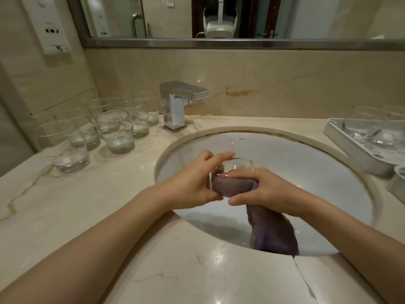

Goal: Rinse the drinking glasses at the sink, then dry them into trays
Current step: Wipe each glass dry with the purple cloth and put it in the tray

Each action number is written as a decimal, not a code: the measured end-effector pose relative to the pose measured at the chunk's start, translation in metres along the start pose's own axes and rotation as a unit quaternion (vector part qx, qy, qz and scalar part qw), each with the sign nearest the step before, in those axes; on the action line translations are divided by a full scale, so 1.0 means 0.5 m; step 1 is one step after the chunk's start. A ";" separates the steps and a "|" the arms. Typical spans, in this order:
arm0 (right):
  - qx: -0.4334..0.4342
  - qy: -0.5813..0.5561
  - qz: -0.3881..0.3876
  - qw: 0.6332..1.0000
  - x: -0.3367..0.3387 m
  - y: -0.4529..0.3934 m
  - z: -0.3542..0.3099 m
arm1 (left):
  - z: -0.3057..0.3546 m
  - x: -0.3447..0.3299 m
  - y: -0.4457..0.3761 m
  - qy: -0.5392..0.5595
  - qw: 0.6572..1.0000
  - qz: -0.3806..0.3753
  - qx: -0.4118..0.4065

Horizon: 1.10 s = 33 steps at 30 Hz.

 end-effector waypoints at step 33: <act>0.191 0.368 0.085 0.906 0.007 0.013 -0.045 | -0.004 0.011 -0.005 0.294 0.951 -0.037 0.084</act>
Point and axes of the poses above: each hand's wrist, its own y-axis away from the middle knuckle, its own x-axis out of the back of the hand, z = x × y, the point moved 7 cm from there along -y, towards the middle knuckle, and after that the axes turned 6 degrees about -y, right-handed, at the moved point
